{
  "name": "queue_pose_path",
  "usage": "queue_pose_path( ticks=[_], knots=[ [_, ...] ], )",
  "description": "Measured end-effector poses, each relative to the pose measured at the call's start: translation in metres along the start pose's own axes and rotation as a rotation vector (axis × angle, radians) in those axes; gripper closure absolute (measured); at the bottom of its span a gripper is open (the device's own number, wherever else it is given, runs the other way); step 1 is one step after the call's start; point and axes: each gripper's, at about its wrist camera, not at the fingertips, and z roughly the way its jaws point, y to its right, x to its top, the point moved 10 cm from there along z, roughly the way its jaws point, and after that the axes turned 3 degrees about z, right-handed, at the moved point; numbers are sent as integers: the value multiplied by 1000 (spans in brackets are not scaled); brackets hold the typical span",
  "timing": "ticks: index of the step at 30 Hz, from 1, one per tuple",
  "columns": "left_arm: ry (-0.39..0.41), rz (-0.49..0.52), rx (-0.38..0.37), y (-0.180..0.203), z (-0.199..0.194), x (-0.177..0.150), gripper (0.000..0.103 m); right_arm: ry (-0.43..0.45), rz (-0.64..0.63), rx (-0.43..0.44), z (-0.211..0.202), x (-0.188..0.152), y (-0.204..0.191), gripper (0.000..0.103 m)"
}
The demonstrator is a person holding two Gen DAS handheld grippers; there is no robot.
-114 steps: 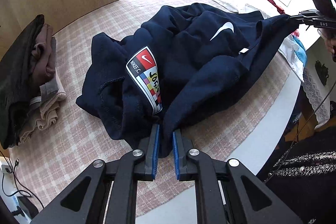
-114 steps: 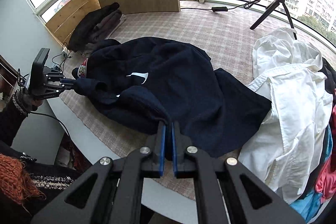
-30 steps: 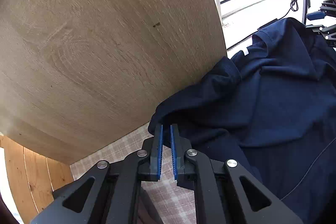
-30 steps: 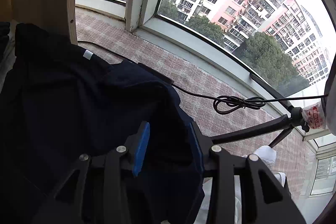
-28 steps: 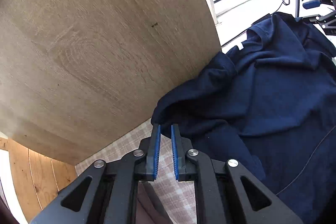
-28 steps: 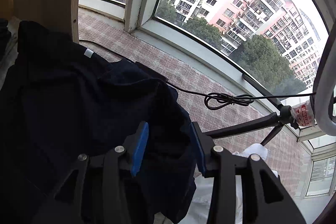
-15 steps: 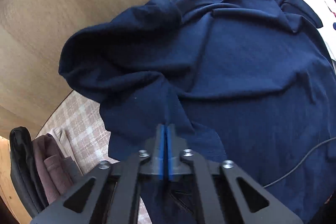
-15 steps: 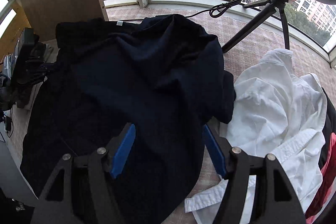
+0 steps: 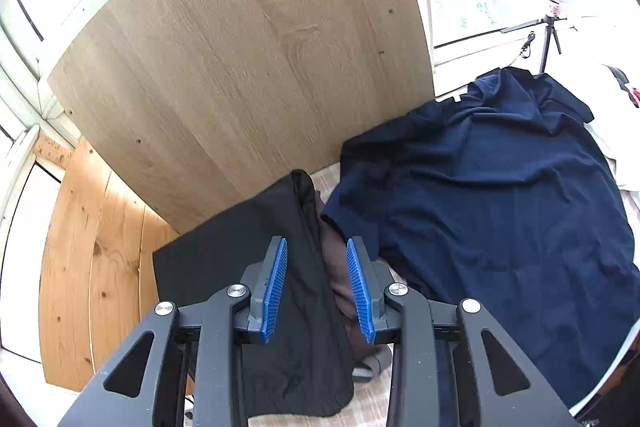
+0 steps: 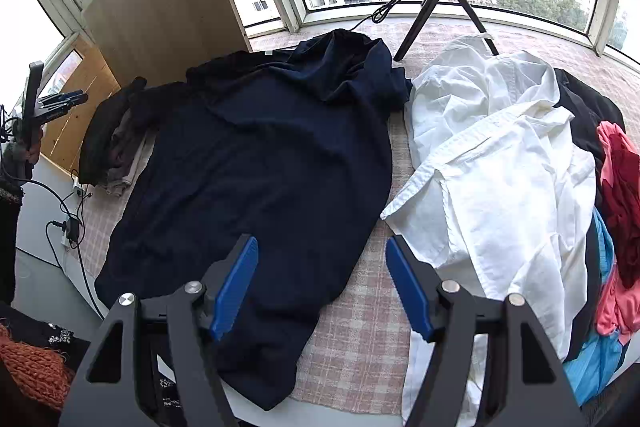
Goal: Fold clothes
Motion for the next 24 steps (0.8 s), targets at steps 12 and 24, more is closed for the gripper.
queue_pose_path(
  ticks=[12,24],
  knots=[
    [-309,-53,-232,133,-12,-254,72,-149,49,69,40,-149,2,37],
    [-368,-214,-242,163,12,-301,78,-156,-55,105,21,-185,-13,37]
  ],
)
